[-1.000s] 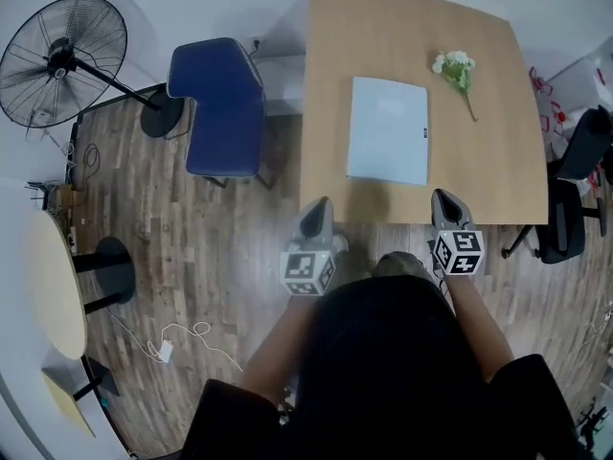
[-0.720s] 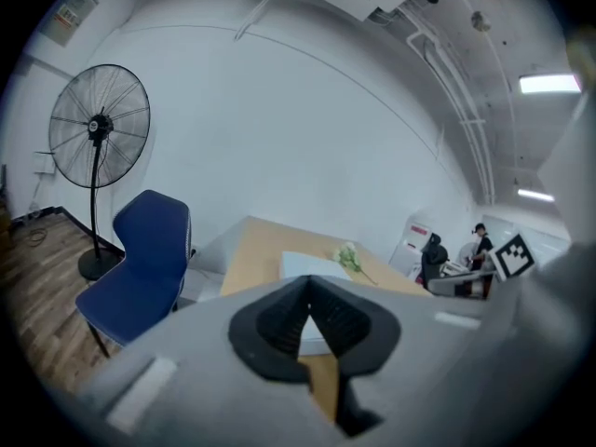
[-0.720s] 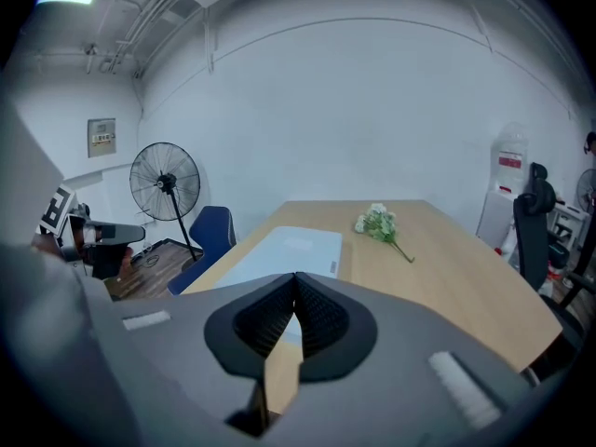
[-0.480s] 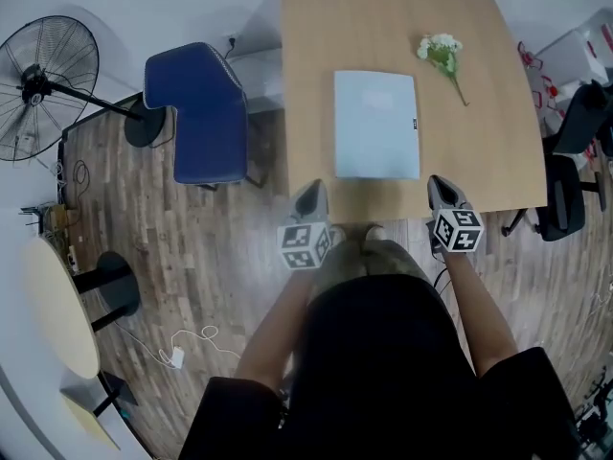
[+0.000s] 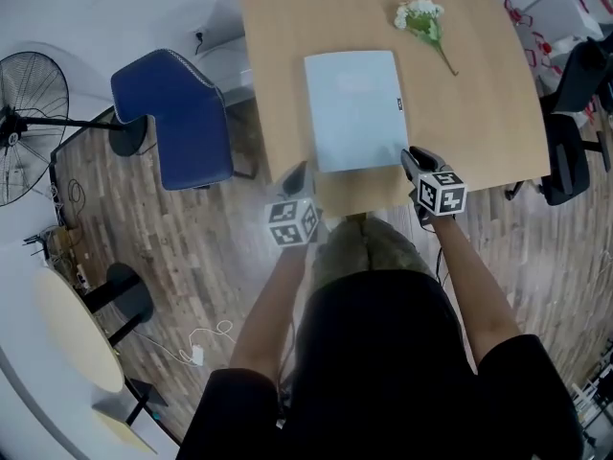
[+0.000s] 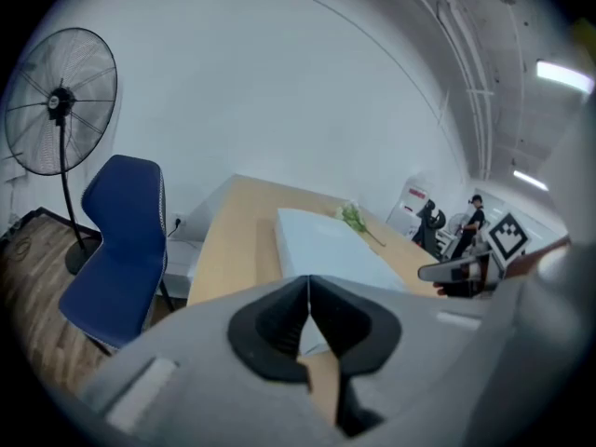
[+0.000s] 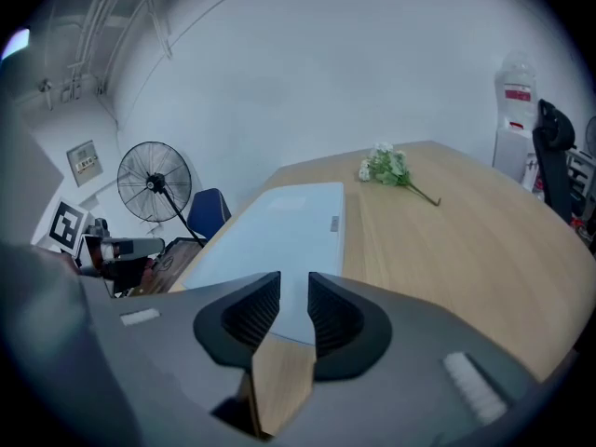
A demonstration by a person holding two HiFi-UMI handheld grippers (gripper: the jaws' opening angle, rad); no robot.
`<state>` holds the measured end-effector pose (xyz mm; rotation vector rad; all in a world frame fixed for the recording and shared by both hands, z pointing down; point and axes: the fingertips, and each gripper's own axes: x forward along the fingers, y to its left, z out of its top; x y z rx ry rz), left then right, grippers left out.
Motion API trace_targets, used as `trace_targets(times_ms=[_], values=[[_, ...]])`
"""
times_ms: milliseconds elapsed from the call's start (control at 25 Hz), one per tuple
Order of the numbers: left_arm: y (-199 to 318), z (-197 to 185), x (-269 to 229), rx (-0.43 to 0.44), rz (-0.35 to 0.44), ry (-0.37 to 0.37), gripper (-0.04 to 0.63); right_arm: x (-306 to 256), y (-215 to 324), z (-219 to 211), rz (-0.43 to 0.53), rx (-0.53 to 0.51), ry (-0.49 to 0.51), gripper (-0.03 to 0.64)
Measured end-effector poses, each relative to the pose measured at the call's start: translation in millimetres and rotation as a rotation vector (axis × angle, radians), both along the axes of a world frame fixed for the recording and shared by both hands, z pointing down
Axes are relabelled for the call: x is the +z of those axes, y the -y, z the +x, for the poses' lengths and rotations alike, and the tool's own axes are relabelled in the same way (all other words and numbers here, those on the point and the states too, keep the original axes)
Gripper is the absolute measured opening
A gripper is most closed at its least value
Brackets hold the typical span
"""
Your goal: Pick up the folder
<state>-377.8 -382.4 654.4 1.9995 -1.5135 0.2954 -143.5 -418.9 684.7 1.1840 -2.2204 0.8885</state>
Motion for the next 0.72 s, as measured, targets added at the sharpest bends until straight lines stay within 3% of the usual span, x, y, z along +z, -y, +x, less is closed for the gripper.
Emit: trace_targets(times_ms=[200,320,440,640,720], values=[[13.5,7.6,23.5,0.023,-0.083,-0.061,0.109,25.7,11.9,-0.9,-0.094,0.006,0.026,0.169],[22.8,19.3,40.5,0.071,-0.156,-0.162,0.238,32.5,21.3,-2.1,-0.124,0.007,0.073,0.197],[29.5,31.6,60.9,0.11,-0.236,-0.244,0.328,42.5,27.9,-2.6,-0.173,0.007,0.124,0.269],[36.4,39.1,84.9,0.142,-0.301,-0.268,0.368,63.0,23.0,-18.5,-0.28,-0.039,0.18,0.376],[39.7,43.0,92.9,0.149,-0.332,-0.285,0.379,69.7,22.0,-23.7,-0.305,-0.06,0.189,0.39]])
